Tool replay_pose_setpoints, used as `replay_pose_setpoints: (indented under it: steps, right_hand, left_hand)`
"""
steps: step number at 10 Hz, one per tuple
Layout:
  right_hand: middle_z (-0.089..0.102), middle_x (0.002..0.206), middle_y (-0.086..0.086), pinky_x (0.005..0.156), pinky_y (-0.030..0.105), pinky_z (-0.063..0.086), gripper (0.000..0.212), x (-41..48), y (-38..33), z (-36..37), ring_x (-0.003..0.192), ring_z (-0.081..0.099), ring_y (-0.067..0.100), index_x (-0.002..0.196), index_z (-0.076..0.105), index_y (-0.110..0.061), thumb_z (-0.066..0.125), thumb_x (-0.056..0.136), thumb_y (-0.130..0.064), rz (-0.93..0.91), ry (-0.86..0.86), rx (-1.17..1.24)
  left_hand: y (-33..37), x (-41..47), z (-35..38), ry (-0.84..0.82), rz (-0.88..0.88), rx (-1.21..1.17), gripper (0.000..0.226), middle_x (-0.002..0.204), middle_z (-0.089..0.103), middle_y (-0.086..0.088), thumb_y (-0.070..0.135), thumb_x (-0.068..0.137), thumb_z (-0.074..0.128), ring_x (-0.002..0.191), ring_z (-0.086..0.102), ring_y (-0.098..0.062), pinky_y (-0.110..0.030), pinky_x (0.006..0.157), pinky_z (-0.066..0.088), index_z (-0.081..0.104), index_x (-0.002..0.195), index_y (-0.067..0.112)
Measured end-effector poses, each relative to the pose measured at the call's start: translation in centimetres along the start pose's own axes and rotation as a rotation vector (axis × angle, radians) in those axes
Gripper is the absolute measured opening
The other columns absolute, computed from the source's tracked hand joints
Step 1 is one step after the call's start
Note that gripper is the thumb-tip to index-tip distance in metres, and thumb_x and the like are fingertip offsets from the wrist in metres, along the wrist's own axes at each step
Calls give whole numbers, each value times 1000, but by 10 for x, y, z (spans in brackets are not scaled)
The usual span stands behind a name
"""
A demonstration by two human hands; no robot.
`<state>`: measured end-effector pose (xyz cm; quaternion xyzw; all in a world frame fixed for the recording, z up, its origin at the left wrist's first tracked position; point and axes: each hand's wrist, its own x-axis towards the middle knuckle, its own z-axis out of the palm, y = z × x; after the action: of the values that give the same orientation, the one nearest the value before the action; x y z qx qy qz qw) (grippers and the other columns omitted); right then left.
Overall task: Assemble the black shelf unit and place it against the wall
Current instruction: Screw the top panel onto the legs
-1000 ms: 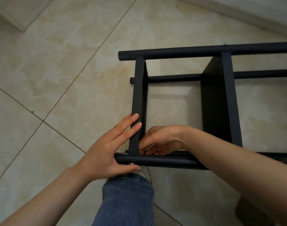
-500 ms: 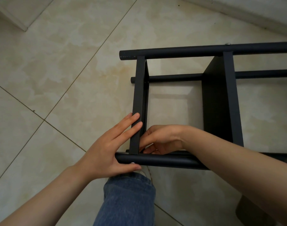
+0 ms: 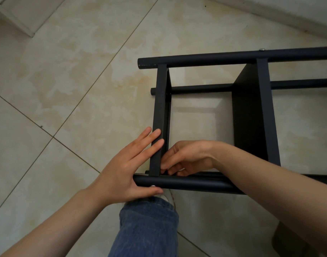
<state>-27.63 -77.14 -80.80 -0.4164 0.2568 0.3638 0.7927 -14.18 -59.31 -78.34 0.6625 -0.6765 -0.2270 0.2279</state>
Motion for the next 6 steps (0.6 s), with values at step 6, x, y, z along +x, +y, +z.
replay_pose_setpoints:
  steps: [6]
  right_hand:
    - [71, 85, 2, 77, 25, 47, 15, 2, -3, 9, 79, 59, 13, 87, 73, -11, 66, 93, -21, 8, 53, -94]
  left_hand:
    - [0, -1, 0, -14, -11, -17, 95, 167, 22, -7, 55, 81, 75, 155, 17, -26, -32, 124, 21, 35, 153, 8]
